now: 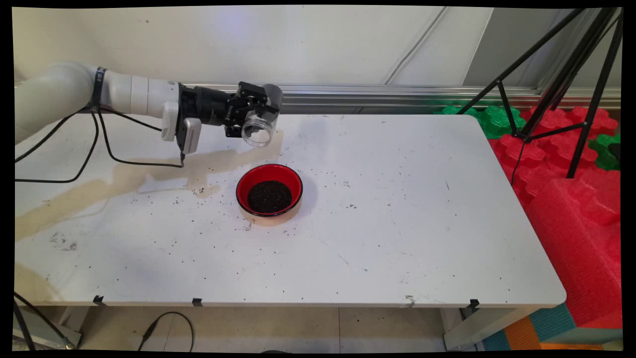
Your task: Pour the black seasoning powder in the red bowl
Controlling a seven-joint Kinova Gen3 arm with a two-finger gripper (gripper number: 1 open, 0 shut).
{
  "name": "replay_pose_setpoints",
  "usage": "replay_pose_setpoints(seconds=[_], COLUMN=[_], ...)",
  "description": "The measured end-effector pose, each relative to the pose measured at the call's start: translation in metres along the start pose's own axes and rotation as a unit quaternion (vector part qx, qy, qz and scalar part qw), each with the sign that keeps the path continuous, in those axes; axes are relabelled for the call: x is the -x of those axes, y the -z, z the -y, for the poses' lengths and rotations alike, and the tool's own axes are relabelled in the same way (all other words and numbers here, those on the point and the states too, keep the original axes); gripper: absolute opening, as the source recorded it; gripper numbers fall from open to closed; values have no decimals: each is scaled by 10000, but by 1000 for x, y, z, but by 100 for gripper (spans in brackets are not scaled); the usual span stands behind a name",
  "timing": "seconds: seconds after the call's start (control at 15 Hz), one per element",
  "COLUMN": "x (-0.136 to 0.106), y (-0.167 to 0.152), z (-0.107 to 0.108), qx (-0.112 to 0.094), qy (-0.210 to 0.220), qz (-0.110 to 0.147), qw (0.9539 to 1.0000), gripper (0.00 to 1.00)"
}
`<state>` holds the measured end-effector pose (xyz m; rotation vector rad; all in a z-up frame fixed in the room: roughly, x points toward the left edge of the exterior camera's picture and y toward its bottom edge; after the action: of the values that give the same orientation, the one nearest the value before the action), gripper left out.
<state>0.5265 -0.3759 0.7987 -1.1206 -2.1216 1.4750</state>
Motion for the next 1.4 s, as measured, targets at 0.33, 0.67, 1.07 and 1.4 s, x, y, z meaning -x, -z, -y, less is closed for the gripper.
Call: replay_pose_setpoints(seconds=[0.33,0.67,1.07,1.4], x=[-2,-4,-5,-7], y=[-1,-1,-2,-2], z=[2,6,11,15], qx=[-73,-167,-290,-404], qy=[-609,-1159,-1732,-2139], qz=[-10,-16,6,24], qw=[9981,9931,9845,9760], gripper=[0,0,0,0])
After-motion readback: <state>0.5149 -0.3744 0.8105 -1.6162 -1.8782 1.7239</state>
